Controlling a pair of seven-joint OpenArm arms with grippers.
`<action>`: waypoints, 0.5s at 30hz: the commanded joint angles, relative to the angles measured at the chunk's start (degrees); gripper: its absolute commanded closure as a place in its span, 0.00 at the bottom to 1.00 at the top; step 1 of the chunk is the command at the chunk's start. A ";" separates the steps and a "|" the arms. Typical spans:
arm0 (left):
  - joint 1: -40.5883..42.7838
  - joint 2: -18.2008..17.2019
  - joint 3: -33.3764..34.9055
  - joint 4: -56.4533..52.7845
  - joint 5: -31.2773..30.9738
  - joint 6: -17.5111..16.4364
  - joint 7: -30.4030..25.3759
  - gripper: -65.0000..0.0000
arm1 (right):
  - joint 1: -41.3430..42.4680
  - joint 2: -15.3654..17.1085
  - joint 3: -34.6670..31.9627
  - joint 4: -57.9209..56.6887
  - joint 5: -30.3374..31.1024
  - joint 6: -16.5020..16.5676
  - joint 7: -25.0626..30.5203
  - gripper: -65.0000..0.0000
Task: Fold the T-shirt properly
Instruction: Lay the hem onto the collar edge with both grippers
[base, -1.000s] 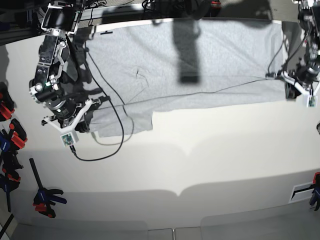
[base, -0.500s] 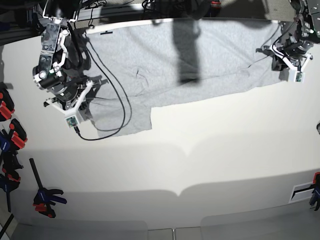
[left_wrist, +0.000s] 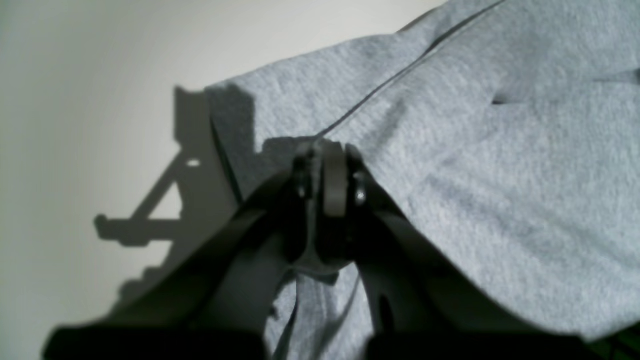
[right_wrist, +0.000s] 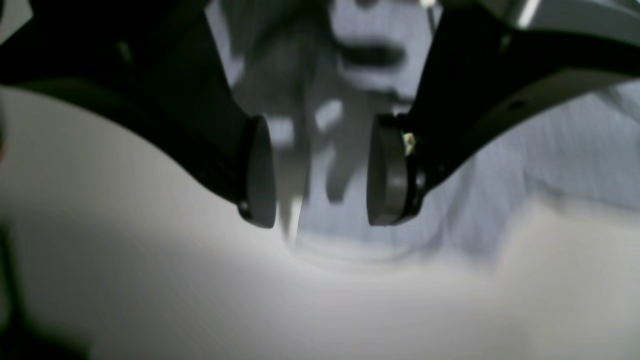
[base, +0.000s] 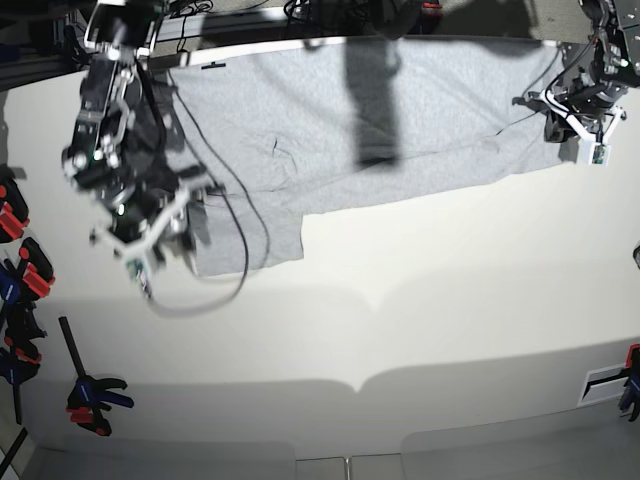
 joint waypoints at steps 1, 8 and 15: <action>-0.11 -0.96 -0.59 0.87 -0.33 0.04 -1.40 1.00 | 2.14 0.15 0.22 0.50 0.11 -0.44 2.08 0.56; -0.11 -0.96 -0.59 0.87 -0.33 0.04 -1.38 1.00 | 15.34 -2.51 0.22 -20.76 -4.13 -2.95 0.44 0.56; -0.11 -0.94 -0.59 0.87 -0.35 0.04 -1.38 1.00 | 25.49 -2.16 0.22 -45.35 -4.20 -2.95 2.40 0.56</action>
